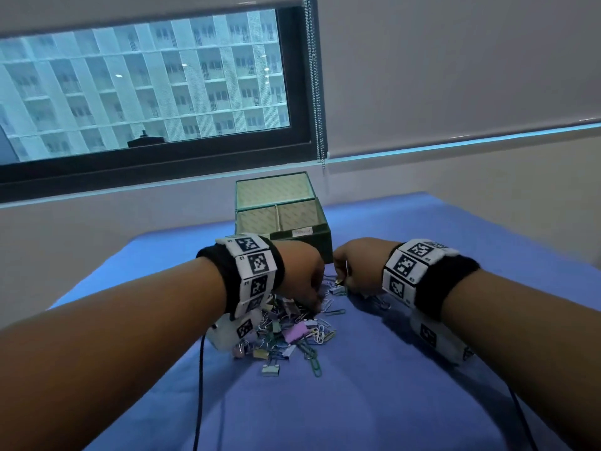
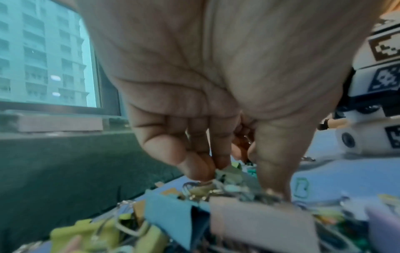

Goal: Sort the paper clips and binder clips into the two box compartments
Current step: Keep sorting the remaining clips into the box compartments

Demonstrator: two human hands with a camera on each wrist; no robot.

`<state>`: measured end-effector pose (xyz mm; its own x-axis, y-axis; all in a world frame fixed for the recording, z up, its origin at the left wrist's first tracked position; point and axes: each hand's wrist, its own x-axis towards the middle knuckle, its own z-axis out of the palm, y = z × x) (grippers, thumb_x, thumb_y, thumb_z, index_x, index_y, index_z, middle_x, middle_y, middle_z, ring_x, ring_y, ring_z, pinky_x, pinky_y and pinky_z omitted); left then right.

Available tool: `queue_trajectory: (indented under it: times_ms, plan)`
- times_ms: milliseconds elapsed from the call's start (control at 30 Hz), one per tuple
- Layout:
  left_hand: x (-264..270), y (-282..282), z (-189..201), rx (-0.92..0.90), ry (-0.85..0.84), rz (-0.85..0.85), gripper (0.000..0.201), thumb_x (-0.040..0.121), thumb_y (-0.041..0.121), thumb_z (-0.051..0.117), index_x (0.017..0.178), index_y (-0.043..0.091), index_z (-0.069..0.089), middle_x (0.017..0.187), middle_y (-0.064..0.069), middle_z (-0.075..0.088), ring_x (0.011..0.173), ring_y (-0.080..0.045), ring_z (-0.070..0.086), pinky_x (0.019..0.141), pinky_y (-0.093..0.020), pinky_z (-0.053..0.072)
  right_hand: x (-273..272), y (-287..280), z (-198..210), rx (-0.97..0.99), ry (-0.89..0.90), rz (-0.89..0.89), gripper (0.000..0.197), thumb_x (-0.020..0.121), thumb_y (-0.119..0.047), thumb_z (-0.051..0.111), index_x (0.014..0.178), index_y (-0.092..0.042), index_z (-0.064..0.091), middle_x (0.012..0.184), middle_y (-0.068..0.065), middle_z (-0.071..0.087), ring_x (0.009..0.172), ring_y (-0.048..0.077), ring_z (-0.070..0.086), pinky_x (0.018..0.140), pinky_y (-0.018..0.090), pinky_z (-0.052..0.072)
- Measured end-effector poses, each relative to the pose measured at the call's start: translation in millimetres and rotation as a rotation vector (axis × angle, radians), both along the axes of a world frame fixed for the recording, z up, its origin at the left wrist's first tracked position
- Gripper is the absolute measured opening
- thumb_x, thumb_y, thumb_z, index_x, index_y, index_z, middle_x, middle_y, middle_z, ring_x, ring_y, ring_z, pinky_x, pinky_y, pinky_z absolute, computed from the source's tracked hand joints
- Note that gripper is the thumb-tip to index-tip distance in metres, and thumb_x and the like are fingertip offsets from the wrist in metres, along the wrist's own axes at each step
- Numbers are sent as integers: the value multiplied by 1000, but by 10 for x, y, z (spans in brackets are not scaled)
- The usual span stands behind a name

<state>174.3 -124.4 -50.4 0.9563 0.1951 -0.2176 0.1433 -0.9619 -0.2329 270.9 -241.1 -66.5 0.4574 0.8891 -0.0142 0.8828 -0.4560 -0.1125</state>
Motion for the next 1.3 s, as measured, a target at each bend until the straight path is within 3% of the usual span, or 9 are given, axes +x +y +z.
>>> queue_trajectory:
  times_ms: [233,367,467,567,700,933,1133,1233,1300]
  plan:
    - [-152,200,198,-48,-37,64,25,85,33,68,110,32,68,101,13,62,87,-10,55,76,-25,44,-51,-18,10,4,68,83,34,75,-12,64,97,-38,70,92,-11,57,85,14,58,78,30,52]
    - [-111,138,93,-79,-72,-30,22,83,45,66,104,39,72,100,13,55,88,-8,50,78,-26,40,-22,-3,2,-12,30,101,17,82,-16,65,91,-28,73,82,-13,59,82,15,61,75,28,52]
    - [-46,47,-25,-96,-53,-57,34,75,56,71,103,36,74,93,14,59,90,-10,58,80,-27,48,3,11,13,47,-17,47,11,82,-16,64,89,-25,67,77,-12,54,80,17,55,68,26,44]
    - [-33,-31,-47,-49,-42,-70,27,79,47,71,102,34,76,98,10,64,92,-14,61,79,-28,50,23,9,24,72,-34,-5,22,83,-18,65,102,-27,64,89,-9,55,85,17,54,74,29,47]
    - [-74,-47,-23,-18,-52,-93,20,87,38,61,94,26,76,94,7,70,88,-19,64,80,-32,54,-3,-16,-7,61,26,28,7,77,-23,69,82,-28,68,81,-9,65,79,16,61,71,29,53]
    - [-238,297,312,-477,-267,165,9,84,24,73,83,16,70,71,10,70,58,4,62,57,-14,49,-5,-15,-39,40,-2,105,13,84,-22,61,71,-24,59,70,-6,59,70,19,56,63,25,43]
    - [-321,654,498,-896,-392,362,14,85,5,70,97,12,66,84,-6,75,73,-15,71,61,-25,57,-99,6,30,53,161,118,14,90,-25,59,102,-19,62,85,-7,54,73,12,50,60,24,39]
    - [-215,761,540,-951,-499,424,10,86,1,68,91,9,67,78,-9,72,65,-14,69,63,-26,58,-138,-16,-5,-35,185,174,32,76,-48,75,100,-30,66,80,-12,53,69,5,52,64,25,44]
    - [-88,786,534,-960,-573,454,10,87,-2,66,88,7,66,76,-11,70,63,-14,67,65,-27,59,-131,-9,-27,-53,154,196,30,74,-44,78,99,-29,68,72,-15,48,61,-1,46,59,21,40]
